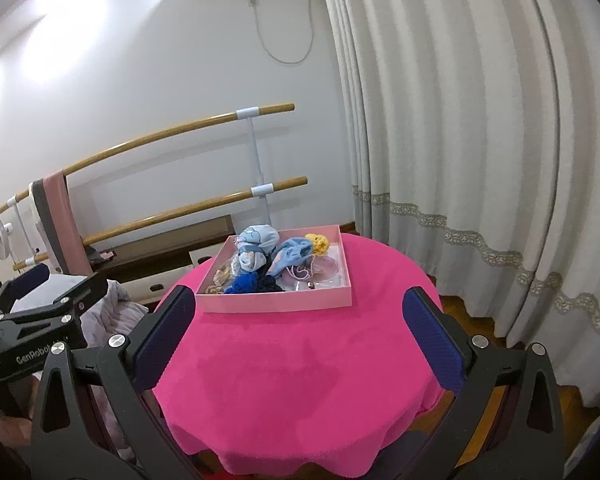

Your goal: Organize soft objects

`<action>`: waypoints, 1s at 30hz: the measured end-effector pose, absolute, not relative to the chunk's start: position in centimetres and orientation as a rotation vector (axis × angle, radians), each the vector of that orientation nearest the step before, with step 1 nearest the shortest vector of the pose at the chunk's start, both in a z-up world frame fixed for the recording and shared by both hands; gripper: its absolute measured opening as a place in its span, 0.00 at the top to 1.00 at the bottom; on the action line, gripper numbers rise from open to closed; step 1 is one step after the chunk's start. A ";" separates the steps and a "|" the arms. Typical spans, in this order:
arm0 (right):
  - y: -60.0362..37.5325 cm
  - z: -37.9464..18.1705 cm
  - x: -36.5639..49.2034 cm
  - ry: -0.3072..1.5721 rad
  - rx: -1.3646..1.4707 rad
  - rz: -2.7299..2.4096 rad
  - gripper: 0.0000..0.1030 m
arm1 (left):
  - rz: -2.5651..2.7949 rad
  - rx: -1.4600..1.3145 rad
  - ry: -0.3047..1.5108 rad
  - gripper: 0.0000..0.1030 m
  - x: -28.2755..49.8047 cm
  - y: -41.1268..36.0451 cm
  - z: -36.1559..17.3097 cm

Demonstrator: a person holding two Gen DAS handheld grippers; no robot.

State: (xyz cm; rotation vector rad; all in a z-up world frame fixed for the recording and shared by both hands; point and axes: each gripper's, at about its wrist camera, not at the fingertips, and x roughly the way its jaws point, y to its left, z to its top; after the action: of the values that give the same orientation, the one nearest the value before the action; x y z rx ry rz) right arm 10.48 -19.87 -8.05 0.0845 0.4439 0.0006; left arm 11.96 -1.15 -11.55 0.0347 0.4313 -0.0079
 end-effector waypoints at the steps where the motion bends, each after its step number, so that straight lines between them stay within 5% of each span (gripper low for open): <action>1: -19.8 -8.0 10.3 0.440 0.086 0.001 0.00 | -0.008 0.039 0.434 0.00 11.5 -1.3 -11.7; 30: -18.5 -7.6 9.0 0.409 0.049 -0.009 0.00 | 0.007 -0.006 0.421 0.00 9.7 -1.2 -10.3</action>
State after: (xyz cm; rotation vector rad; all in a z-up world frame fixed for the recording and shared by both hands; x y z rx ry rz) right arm 9.01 -18.54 -7.60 0.0486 0.4089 -0.0087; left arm 9.73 -1.18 -10.27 -0.0060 0.4208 0.0074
